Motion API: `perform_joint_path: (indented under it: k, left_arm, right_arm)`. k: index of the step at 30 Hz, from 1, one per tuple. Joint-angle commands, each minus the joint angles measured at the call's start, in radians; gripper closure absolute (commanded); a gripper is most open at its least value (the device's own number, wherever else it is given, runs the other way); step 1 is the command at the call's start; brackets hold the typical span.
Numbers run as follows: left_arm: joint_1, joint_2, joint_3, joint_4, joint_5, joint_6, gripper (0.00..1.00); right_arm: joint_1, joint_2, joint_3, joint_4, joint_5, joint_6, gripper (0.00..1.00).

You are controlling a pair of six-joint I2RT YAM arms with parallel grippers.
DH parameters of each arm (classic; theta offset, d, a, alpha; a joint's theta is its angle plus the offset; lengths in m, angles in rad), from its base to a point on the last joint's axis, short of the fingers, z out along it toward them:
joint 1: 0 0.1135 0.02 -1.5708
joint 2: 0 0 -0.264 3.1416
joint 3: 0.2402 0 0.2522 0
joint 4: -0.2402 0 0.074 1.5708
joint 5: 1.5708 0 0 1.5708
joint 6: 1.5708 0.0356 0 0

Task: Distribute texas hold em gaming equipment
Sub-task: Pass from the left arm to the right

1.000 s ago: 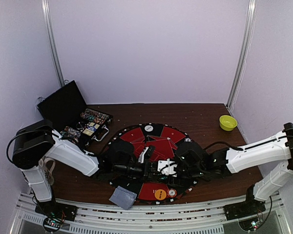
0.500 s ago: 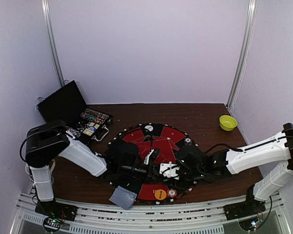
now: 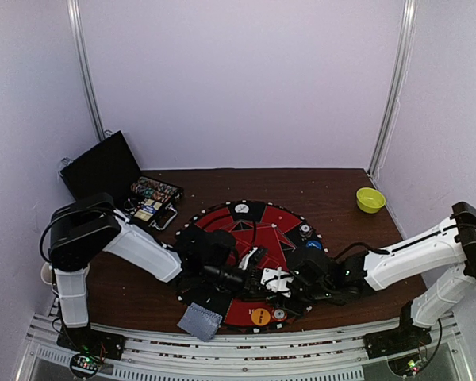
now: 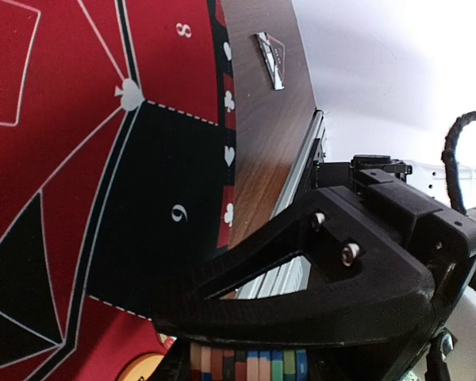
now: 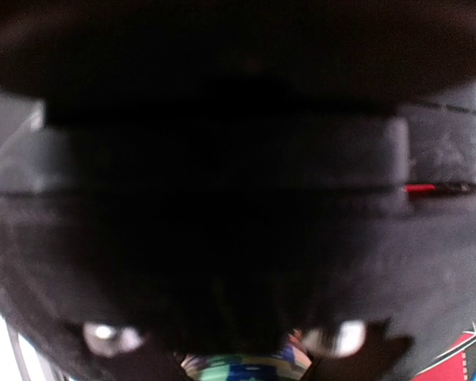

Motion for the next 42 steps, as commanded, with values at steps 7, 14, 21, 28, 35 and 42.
perform_joint_path:
  k: [7, 14, 21, 28, 35, 42]
  left_arm:
    - [-0.015, 0.043, -0.004, 0.074, -0.029, 0.117, 0.52]
    - [-0.015, 0.023, -0.051, 0.169, -0.020, 0.094, 0.43]
    - [-0.013, -0.004, -0.071, 0.236, 0.001, 0.110, 0.34]
    - [-0.012, -0.022, -0.057, 0.250, 0.012, 0.138, 0.30]
    - [-0.011, -0.019, -0.053, 0.287, 0.038, 0.140, 0.28]
    - [0.007, -0.038, -0.093, 0.345, 0.024, 0.114, 0.30]
  right_arm:
    - [-0.003, 0.023, -0.013, -0.026, -0.032, 0.132, 0.81]
    - [-0.003, 0.030, 0.015, -0.070, -0.027, 0.168, 0.82]
    - [-0.004, 0.028, 0.049, -0.125, 0.010, 0.216, 0.84]
    - [-0.003, 0.006, 0.033, -0.132, 0.027, 0.282, 0.85]
    - [-0.002, -0.013, 0.012, -0.127, 0.048, 0.326, 0.86]
    - [-0.002, -0.033, -0.008, -0.118, 0.068, 0.351, 0.86]
